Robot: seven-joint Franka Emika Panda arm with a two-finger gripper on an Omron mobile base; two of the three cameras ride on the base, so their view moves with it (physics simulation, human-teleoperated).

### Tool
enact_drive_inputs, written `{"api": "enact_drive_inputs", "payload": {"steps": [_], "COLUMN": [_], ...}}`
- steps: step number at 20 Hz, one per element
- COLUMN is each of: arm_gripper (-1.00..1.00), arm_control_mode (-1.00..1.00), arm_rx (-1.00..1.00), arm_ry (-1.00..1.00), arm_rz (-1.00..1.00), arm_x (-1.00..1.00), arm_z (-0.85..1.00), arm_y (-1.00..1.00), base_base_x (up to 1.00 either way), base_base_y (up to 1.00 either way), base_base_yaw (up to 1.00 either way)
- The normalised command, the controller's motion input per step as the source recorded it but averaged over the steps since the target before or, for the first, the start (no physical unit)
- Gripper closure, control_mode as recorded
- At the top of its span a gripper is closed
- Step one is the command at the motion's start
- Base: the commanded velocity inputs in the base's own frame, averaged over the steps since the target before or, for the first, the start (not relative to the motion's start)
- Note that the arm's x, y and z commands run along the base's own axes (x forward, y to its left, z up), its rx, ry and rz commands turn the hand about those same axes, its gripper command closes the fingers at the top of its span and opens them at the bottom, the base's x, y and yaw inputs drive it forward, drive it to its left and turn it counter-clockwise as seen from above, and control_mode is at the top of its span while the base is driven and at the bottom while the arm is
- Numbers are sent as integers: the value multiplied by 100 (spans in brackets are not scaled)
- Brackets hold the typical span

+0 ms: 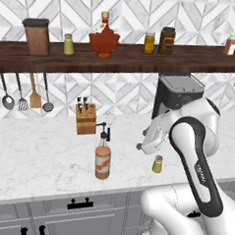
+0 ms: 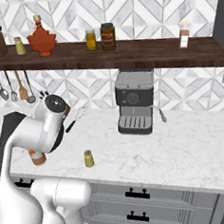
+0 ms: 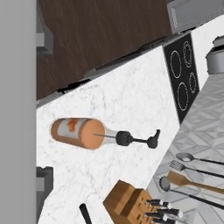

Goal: Put the shaker and condiment bottle from the counter next to their counterparts in the cabinet.

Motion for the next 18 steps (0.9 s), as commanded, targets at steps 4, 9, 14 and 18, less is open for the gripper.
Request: {"api": "enact_drive_inputs", "payload": {"steps": [4, 9, 14, 18], "arm_gripper": [-100, -100, -100, -100], "arm_control_mode": [-100, -100, -100, -100], "arm_rx": [0, 0, 0, 0], "arm_ry": [0, 0, 0, 0], "arm_rz": [2, 3, 3, 3], "arm_x": [25, 19, 0, 0], "arm_z": [-2, -11, -19, -24], "arm_y": [12, 10, 6, 6], "base_base_x": [0, 0, 0, 0], "base_base_y": [0, 0, 0, 0], "base_base_yaw": [0, 0, 0, 0]}}
